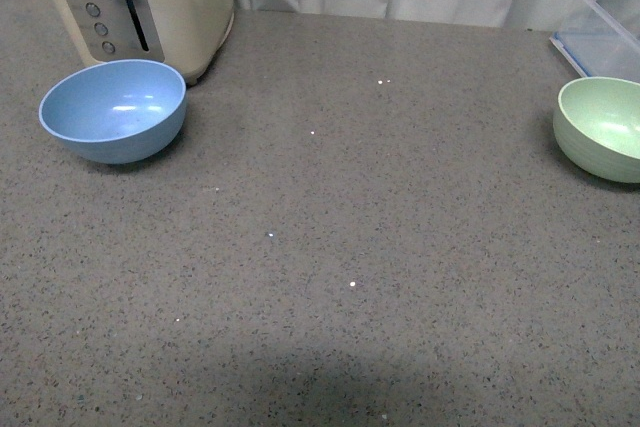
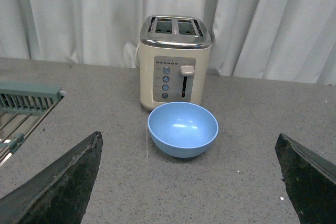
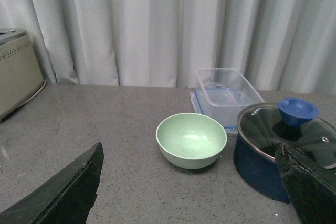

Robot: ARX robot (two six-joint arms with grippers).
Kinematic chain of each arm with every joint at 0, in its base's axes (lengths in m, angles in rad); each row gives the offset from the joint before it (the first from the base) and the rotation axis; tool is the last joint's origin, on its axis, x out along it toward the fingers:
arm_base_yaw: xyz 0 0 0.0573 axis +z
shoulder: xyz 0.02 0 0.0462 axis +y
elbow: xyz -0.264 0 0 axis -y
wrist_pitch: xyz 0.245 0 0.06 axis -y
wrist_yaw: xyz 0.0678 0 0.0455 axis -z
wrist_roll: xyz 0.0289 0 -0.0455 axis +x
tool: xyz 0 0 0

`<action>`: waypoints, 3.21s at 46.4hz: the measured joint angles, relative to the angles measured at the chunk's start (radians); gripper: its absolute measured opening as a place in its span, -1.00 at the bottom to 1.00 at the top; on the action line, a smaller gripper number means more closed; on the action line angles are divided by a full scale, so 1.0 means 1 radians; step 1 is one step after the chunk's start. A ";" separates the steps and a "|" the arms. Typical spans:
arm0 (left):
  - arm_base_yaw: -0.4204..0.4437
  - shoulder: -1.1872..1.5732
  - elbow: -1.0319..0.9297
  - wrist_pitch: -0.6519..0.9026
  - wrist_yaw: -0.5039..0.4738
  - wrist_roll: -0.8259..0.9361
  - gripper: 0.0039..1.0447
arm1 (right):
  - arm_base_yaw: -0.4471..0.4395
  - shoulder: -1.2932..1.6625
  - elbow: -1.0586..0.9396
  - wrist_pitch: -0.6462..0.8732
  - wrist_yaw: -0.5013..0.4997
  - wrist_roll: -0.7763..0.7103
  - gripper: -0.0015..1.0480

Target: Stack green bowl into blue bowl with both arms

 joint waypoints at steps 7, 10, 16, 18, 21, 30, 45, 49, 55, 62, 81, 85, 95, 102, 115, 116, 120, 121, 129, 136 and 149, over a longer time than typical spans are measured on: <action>0.000 0.000 0.000 0.000 0.000 0.000 0.88 | 0.000 0.000 0.000 0.000 0.000 0.000 0.83; 0.000 0.000 0.000 0.000 0.000 0.000 0.88 | 0.000 0.000 0.000 0.000 0.000 0.000 0.83; 0.000 0.000 0.000 0.000 0.000 0.000 0.88 | 0.000 0.000 0.000 0.000 0.000 0.000 0.83; 0.000 0.000 0.000 0.000 0.000 0.000 0.88 | 0.000 0.000 0.000 0.000 0.000 0.000 0.83; 0.000 0.000 0.000 0.000 0.000 0.000 0.88 | 0.000 0.000 0.000 0.000 0.000 0.000 0.83; 0.000 0.000 0.000 0.000 0.000 0.000 0.88 | 0.000 0.000 0.000 0.000 0.000 0.000 0.83; 0.000 0.000 0.000 0.000 0.000 0.000 0.88 | 0.000 0.000 0.000 0.000 0.000 0.000 0.83; 0.000 0.000 0.000 0.000 0.000 0.000 0.88 | 0.000 0.000 0.000 0.000 0.000 0.000 0.83; 0.000 0.000 0.000 0.000 0.000 0.000 0.88 | 0.000 0.000 0.000 0.000 0.000 0.000 0.83; 0.000 0.000 0.000 0.000 0.000 0.000 0.88 | 0.000 0.000 0.000 0.000 0.000 0.000 0.83; 0.024 0.657 0.168 0.257 0.097 -0.193 0.88 | 0.000 0.000 0.000 0.000 0.000 0.000 0.83; -0.010 0.860 0.257 0.288 0.059 -0.271 0.88 | 0.000 0.000 0.000 0.000 0.000 0.000 0.83; -0.072 1.226 0.430 0.281 -0.026 -0.422 0.88 | 0.000 0.000 0.000 0.000 0.000 0.000 0.83; -0.084 1.389 0.531 0.225 -0.028 -0.510 0.88 | 0.000 0.000 0.000 0.000 0.000 0.000 0.83; -0.080 1.605 0.711 0.116 -0.034 -0.714 0.88 | 0.000 0.000 0.000 0.000 0.000 0.000 0.83; -0.080 1.621 0.729 0.095 -0.036 -0.731 0.88 | 0.000 0.000 0.000 0.000 0.000 0.000 0.83; -0.080 1.673 0.790 0.021 -0.057 -0.786 0.88 | 0.000 0.000 0.000 0.000 0.000 0.000 0.83; -0.080 1.688 0.804 0.013 -0.060 -0.803 0.88 | 0.000 0.000 0.000 0.000 0.000 0.000 0.83; -0.084 1.788 0.892 -0.028 -0.073 -0.871 0.88 | 0.000 0.000 0.000 0.000 0.000 0.000 0.83; -0.090 1.825 0.930 -0.046 -0.078 -0.896 0.88 | 0.000 0.000 0.000 0.000 0.000 0.000 0.83; -0.113 1.886 0.980 -0.078 -0.108 -0.908 0.88 | 0.000 0.000 0.000 0.000 0.000 0.000 0.83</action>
